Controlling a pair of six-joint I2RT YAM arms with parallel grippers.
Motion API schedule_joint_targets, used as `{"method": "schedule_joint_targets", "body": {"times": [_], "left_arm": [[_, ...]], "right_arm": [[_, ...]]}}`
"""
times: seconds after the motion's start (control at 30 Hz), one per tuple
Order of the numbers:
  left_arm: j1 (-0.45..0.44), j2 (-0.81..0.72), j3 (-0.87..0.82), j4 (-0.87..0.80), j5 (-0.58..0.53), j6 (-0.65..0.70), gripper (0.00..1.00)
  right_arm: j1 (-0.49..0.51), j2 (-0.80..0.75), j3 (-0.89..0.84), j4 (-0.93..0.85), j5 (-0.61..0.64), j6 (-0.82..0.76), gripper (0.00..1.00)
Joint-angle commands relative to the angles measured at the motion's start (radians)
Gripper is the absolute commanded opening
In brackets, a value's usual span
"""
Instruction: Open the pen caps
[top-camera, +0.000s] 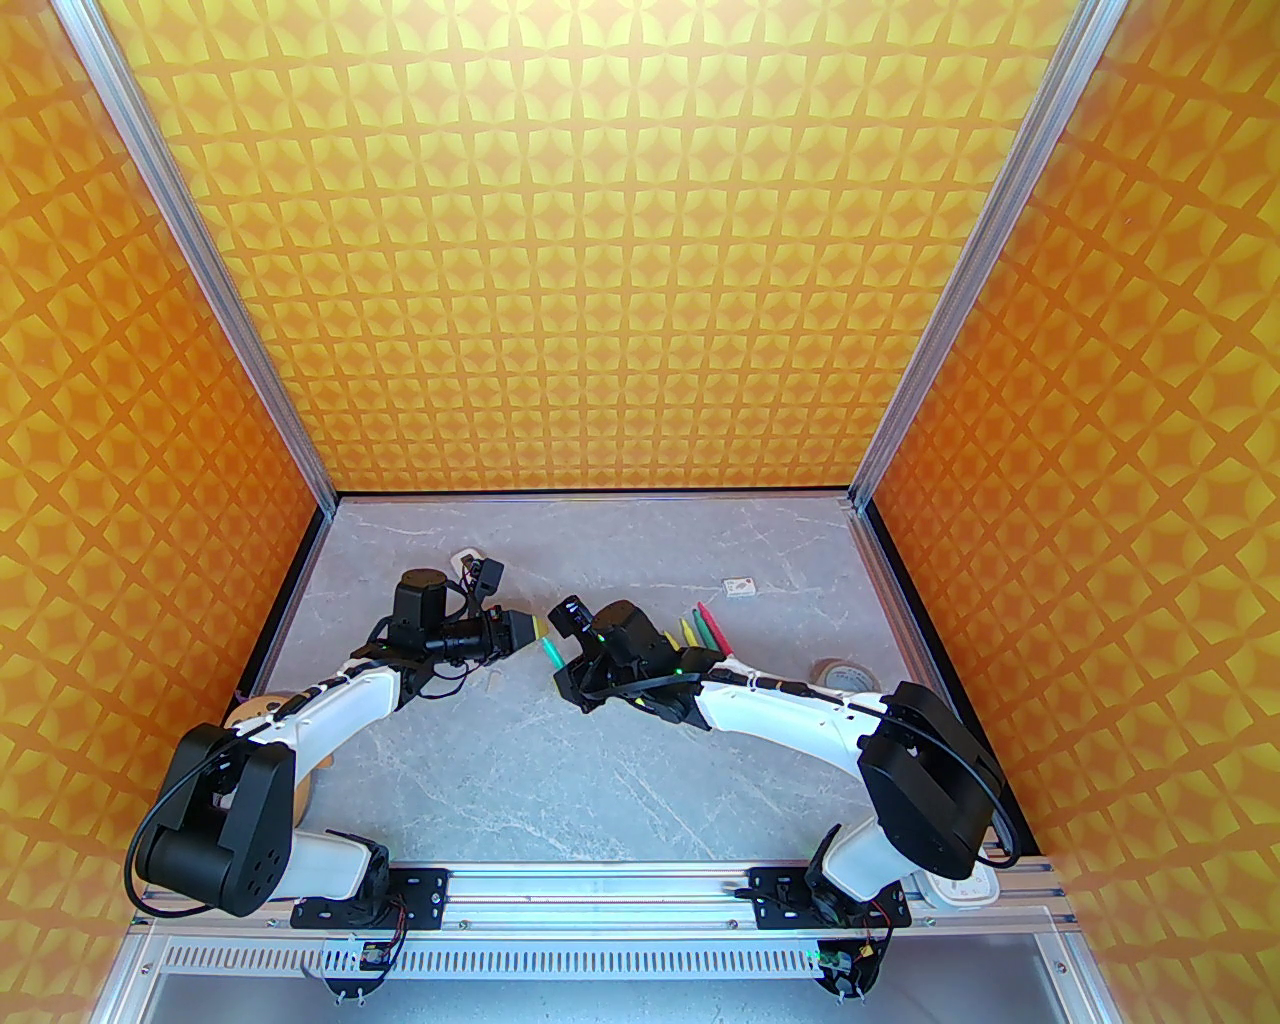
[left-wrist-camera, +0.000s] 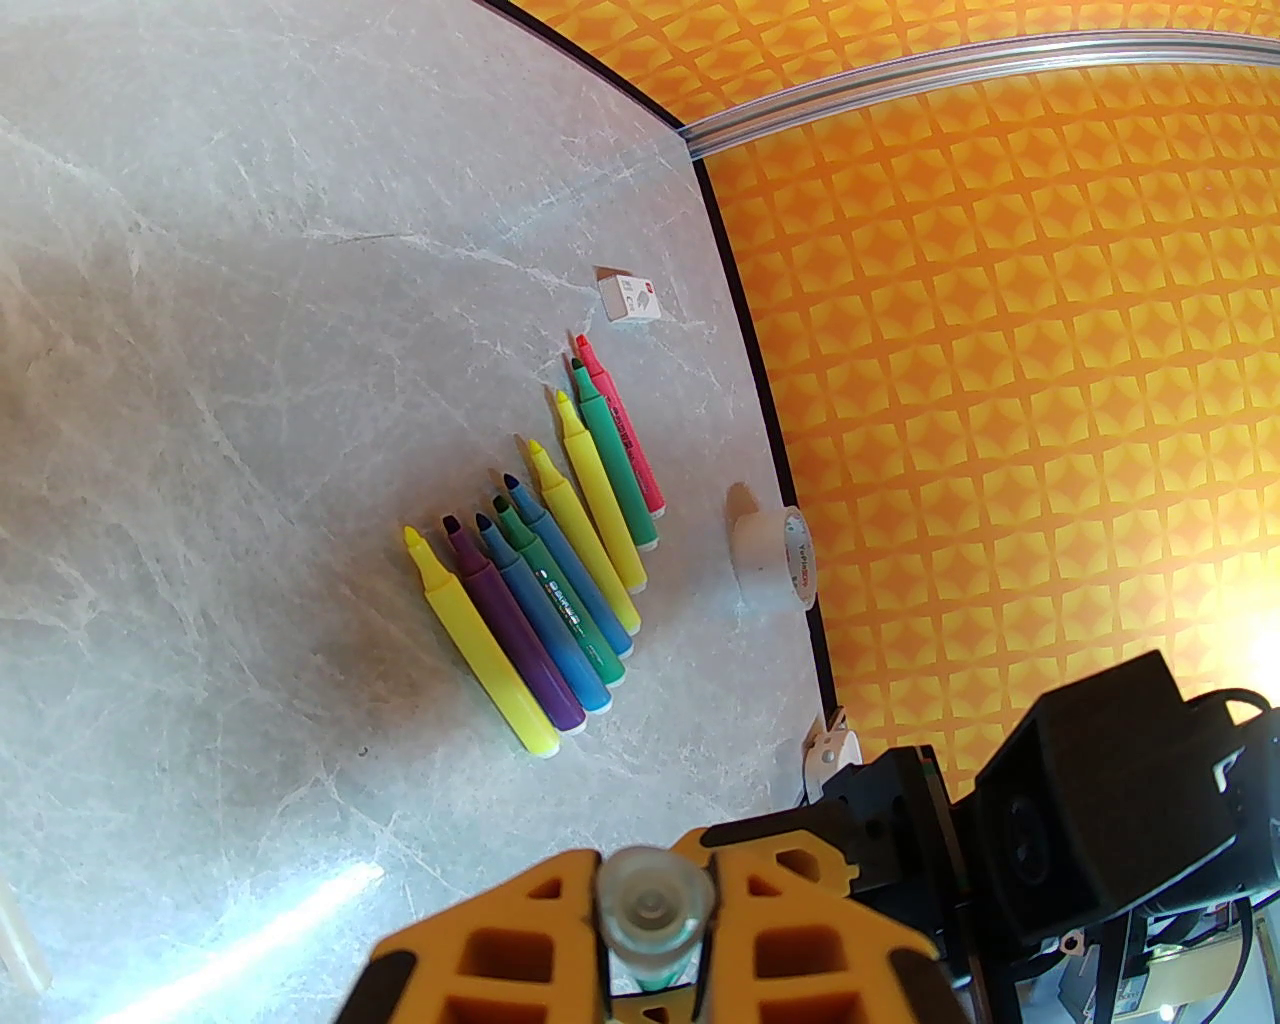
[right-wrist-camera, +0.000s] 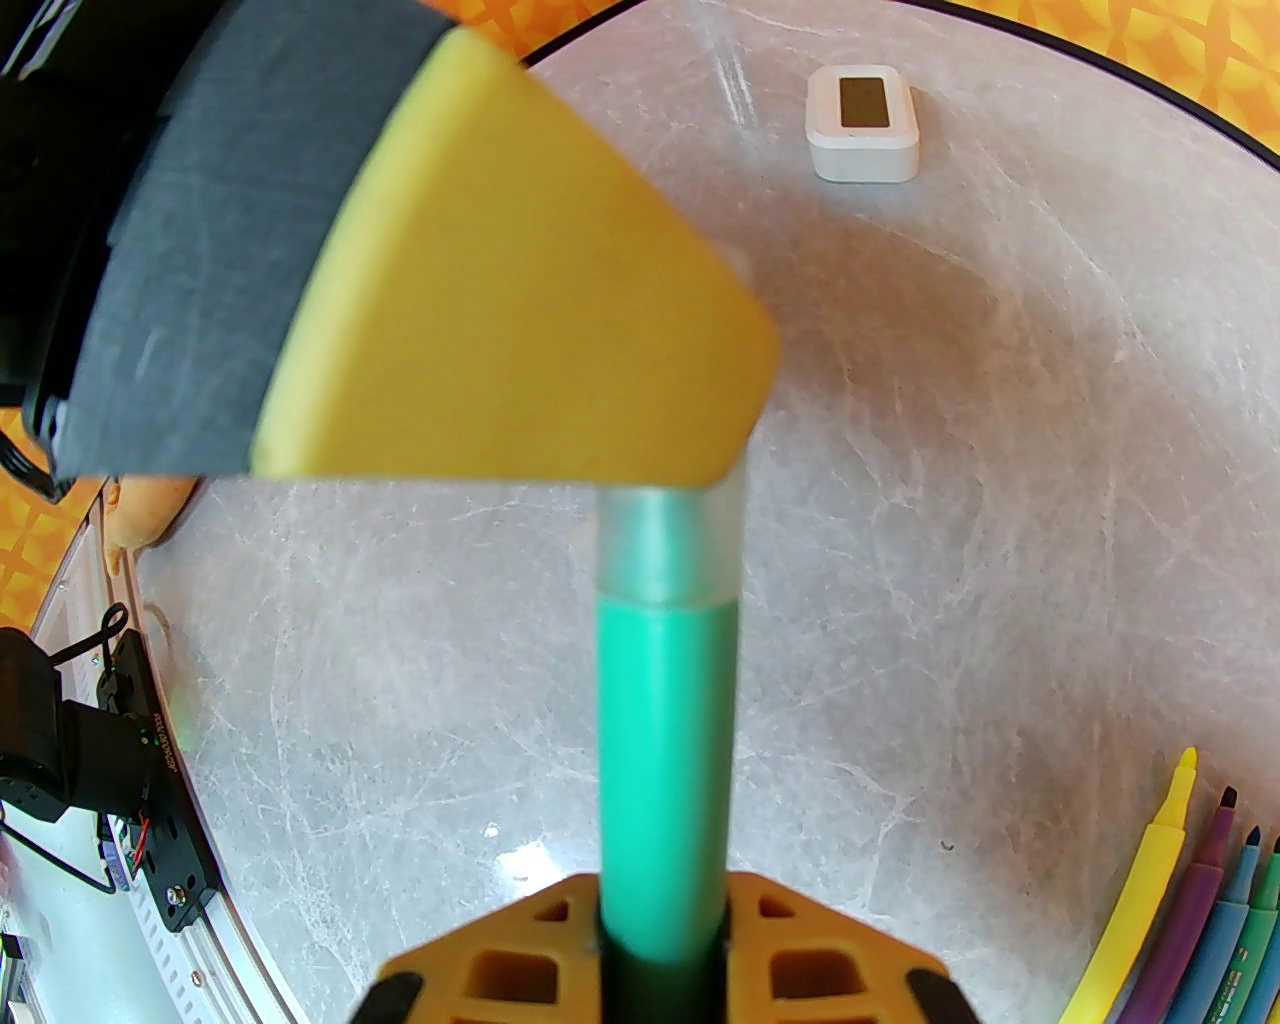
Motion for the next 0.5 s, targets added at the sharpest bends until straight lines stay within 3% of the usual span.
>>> {"method": "schedule_joint_targets", "body": {"times": [0.0, 0.47], "left_arm": [[0.048, -0.034, 0.008, 0.051, -0.092, -0.013, 0.00], [0.084, -0.061, -0.009, 0.065, -0.114, -0.050, 0.00]], "right_arm": [[0.004, -0.017, -0.048, -0.121, -0.050, -0.025, 0.00], [0.003, -0.056, -0.121, -0.108, -0.058, -0.030, 0.00]]}}
